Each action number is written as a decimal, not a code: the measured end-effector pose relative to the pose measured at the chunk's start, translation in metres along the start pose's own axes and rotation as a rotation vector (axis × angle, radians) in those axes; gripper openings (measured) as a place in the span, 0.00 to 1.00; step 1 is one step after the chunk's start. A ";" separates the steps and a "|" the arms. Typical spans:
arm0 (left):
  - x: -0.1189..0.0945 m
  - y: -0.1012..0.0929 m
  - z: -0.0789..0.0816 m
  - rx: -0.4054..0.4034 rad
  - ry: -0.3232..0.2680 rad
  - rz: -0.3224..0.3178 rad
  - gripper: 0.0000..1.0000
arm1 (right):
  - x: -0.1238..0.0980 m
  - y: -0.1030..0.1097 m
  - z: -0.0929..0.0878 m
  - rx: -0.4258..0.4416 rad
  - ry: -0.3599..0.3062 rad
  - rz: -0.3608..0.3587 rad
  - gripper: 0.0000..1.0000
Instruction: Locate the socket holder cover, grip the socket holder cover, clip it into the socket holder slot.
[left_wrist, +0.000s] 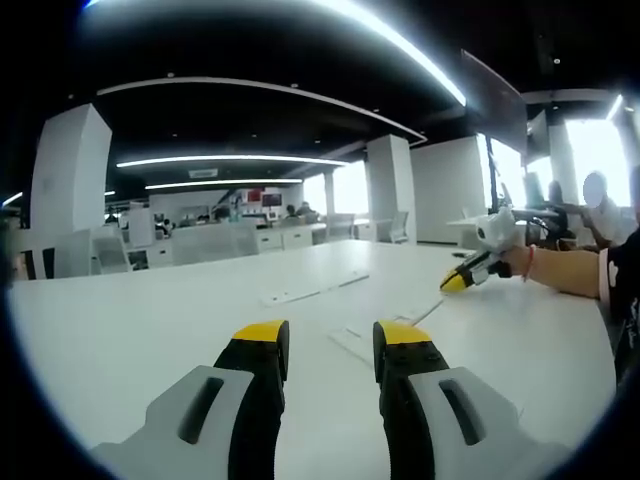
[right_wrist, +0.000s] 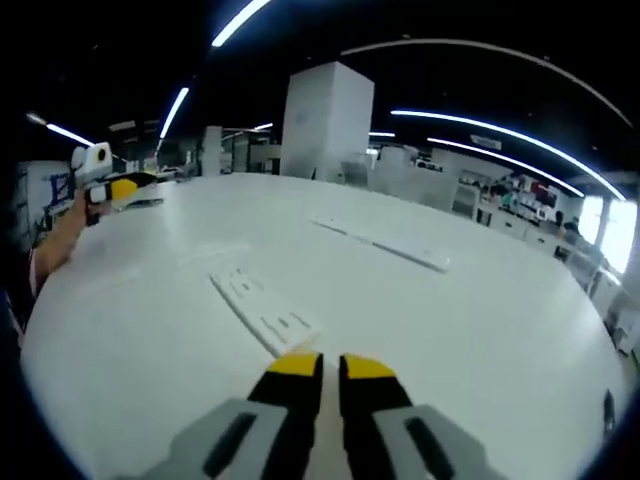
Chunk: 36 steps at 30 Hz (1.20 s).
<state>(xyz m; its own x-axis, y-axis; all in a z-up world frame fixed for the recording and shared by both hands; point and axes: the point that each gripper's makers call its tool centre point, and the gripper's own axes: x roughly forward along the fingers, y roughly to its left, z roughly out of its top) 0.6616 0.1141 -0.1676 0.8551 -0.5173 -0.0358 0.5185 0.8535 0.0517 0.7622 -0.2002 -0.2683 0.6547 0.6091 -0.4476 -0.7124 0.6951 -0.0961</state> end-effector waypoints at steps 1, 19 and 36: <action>0.000 0.000 0.000 0.000 0.000 0.000 0.34 | 0.000 0.000 0.000 -0.004 0.001 -0.001 0.10; 0.000 -0.001 0.000 -0.001 0.001 -0.003 0.34 | 0.004 0.005 -0.004 -0.035 0.019 0.012 0.09; 0.001 -0.002 -0.003 0.000 0.012 -0.008 0.34 | 0.005 0.008 -0.004 -0.062 0.023 0.019 0.04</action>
<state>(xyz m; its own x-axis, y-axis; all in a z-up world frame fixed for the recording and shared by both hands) 0.6613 0.1117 -0.1708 0.8509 -0.5231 -0.0482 0.5251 0.8495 0.0516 0.7589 -0.1926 -0.2750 0.6356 0.6125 -0.4699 -0.7393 0.6583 -0.1420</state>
